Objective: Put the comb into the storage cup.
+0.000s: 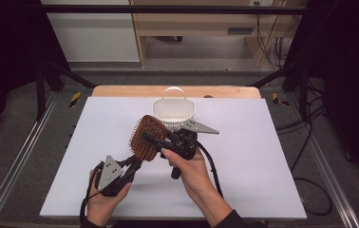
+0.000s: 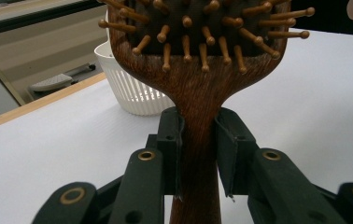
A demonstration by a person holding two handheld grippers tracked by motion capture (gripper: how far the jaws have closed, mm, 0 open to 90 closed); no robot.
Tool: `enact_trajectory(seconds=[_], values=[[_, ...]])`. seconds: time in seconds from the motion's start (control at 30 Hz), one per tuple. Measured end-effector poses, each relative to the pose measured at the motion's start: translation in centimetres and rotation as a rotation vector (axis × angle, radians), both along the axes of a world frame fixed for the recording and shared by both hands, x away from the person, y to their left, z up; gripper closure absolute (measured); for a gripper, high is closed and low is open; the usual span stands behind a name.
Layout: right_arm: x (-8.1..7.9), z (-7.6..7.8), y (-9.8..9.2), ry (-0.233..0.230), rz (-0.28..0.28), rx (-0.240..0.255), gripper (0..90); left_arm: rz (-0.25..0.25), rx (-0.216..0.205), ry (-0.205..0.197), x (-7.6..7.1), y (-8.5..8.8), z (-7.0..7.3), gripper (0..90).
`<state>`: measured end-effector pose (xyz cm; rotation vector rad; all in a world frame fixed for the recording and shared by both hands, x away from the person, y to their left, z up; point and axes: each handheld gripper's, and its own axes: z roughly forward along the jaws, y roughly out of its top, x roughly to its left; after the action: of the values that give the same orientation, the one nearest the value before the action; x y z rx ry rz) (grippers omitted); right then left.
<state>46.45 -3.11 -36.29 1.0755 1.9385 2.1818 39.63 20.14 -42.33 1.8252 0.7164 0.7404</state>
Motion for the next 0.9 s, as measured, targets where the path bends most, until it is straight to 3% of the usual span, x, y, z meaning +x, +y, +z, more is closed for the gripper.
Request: enact_trajectory(seconds=[0.13,0.37,0.4,0.47,0.63,0.73,0.9], values=[[0.0,0.1,0.1,-0.002,-0.006,-0.009,51.9,-0.007,-0.009,-0.002,0.2,0.1,-0.1,72.2],[0.0,0.1,0.3,0.001,-0.016,-0.025,52.2,-0.020,-0.068,0.049,0.6,0.3,-0.6,70.3],[0.1,0.3,0.1,-0.015,-0.033,-0.042,52.2,-0.024,-0.091,0.052,0.7,0.4,-0.6,64.0],[0.2,0.4,-0.1,-0.020,-0.042,-0.044,52.2,-0.018,-0.109,0.053,0.8,0.7,-0.6,60.7],[1.2,1.5,-2.1,-0.028,-0.125,-0.003,51.9,0.030,-0.181,0.054,1.2,1.7,-0.8,40.7],[1.8,2.4,-3.4,-0.033,-0.168,0.034,51.8,0.076,-0.206,0.051,1.5,2.2,-0.9,35.4],[2.6,3.7,-4.9,-0.040,-0.229,0.055,51.5,0.123,-0.229,0.042,1.5,2.5,-1.0,28.0]])
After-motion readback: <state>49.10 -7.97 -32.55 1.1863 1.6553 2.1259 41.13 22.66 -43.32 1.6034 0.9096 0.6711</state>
